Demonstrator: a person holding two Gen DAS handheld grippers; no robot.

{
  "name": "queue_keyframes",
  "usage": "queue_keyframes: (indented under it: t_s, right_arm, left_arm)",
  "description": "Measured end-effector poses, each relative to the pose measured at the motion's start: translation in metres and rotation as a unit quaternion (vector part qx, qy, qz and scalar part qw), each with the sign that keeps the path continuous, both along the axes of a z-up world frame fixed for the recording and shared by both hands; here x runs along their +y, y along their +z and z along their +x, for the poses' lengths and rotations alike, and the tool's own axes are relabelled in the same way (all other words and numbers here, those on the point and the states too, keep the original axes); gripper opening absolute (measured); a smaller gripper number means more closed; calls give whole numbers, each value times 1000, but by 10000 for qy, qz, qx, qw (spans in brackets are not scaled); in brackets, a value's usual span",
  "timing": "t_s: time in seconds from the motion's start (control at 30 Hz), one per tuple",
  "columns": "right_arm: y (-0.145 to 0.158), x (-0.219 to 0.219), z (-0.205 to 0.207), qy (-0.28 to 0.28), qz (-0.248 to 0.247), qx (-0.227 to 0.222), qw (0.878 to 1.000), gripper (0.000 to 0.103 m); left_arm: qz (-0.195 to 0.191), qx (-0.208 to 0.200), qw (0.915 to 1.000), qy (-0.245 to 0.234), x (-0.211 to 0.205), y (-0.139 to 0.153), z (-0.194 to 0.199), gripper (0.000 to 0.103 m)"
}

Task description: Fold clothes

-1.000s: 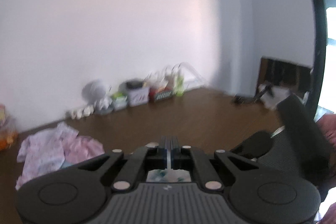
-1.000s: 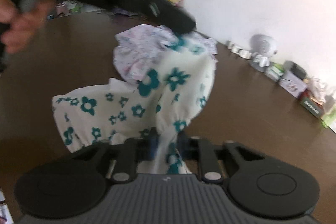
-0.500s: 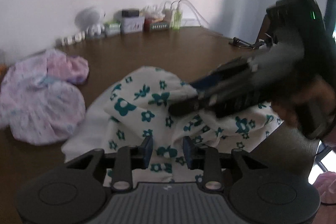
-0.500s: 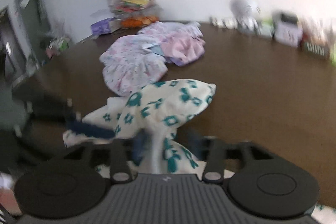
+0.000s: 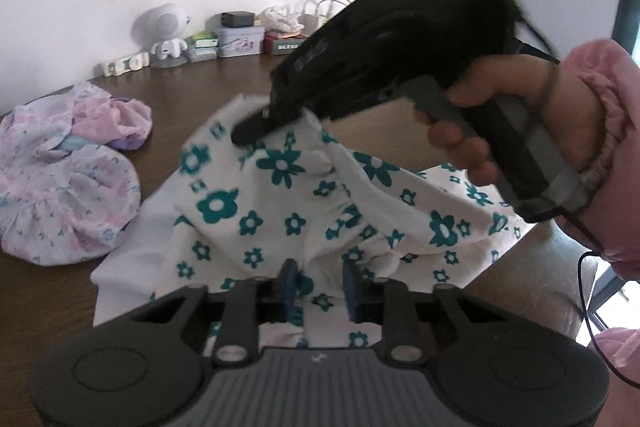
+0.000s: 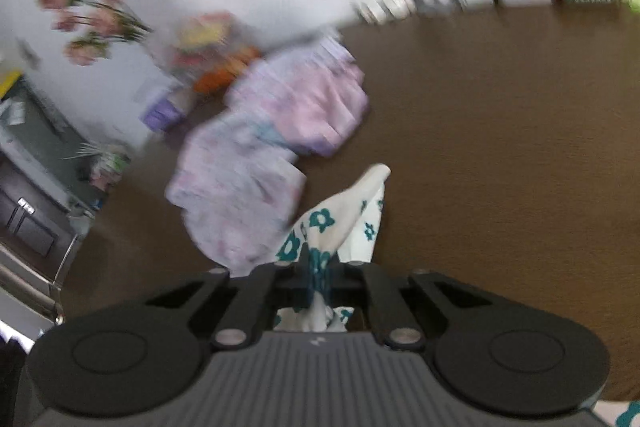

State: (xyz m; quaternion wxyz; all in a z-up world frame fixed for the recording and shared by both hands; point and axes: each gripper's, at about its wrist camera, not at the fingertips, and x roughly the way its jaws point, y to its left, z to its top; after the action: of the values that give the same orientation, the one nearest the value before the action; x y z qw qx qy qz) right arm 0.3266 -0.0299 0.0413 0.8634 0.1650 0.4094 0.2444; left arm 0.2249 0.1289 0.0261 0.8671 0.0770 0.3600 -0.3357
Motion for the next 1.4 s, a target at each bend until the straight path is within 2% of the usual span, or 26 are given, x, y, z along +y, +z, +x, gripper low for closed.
queue_keyframes:
  t_s: [0.1, 0.2, 0.27, 0.4, 0.53, 0.7, 0.8, 0.83, 0.93, 1.0, 1.03, 1.1, 1.13, 1.27, 1.3, 1.4]
  right_arm:
    - [20, -2, -27, 280, 7, -659, 9974, 5]
    - [33, 5, -51, 632, -307, -1267, 9894, 5]
    - [39, 10, -62, 860, -562, -1494, 9834, 5]
    - [37, 24, -71, 1225, -984, -1687, 9731, 6]
    - [31, 29, -76, 1220, -1141, -1834, 9687, 6]
    - [20, 49, -88, 1490, -1546, -2054, 9548, 8]
    - [9, 61, -96, 1672, -1771, -2100, 9469, 18]
    - [5, 64, -98, 1722, -1815, -2080, 9456, 18]
    - [-8, 72, -104, 1870, -1948, -2019, 9414, 25]
    - [-17, 77, -108, 1969, -2037, -1977, 9384, 42]
    - [-21, 80, -110, 2018, -2079, -1957, 9369, 46]
    - [-16, 74, -115, 2035, -1831, -1999, 9408, 58]
    - [-13, 71, -117, 2042, -1706, -2020, 9426, 59]
    - [20, 23, -131, 1439, -934, -2169, 9610, 66]
    - [26, 10, -134, 1240, -900, -2186, 9637, 66]
    - [28, -26, -138, 659, -1211, -2035, 9693, 66]
  left_arm:
    - [-21, -25, 10000, 55, -6, 0, 7, 20]
    - [-69, -47, 9997, 221, -13, 0, 17, 20]
    - [-152, -5, 9990, 418, -14, -2, 24, 20]
    - [-555, 317, 9948, 797, -5, -12, 33, 23]
    - [-505, 296, 9950, 803, 11, -9, 19, 45]
    - [-467, 216, 9913, 1211, 40, -4, 11, 46]
    - [-340, 369, 9889, 1399, 51, -9, 15, 43]
    - [-272, 396, 9885, 1432, 54, -10, 13, 43]
    - [-266, 286, 9862, 1609, 72, -2, 5, 44]
    - [-265, 210, 9844, 1729, 84, 3, 0, 45]
    - [-264, 173, 9834, 1788, 90, 5, -2, 47]
    - [-361, 74, 9808, 1914, 100, 14, -7, 48]
    - [-411, 15, 9798, 1956, 103, 19, -7, 49]
    - [-645, -184, 9823, 1750, 92, 33, -1, 51]
    - [-668, -233, 9840, 1637, 85, 35, 2, 51]
    - [-668, -325, 9887, 1304, 56, 36, 16, 51]
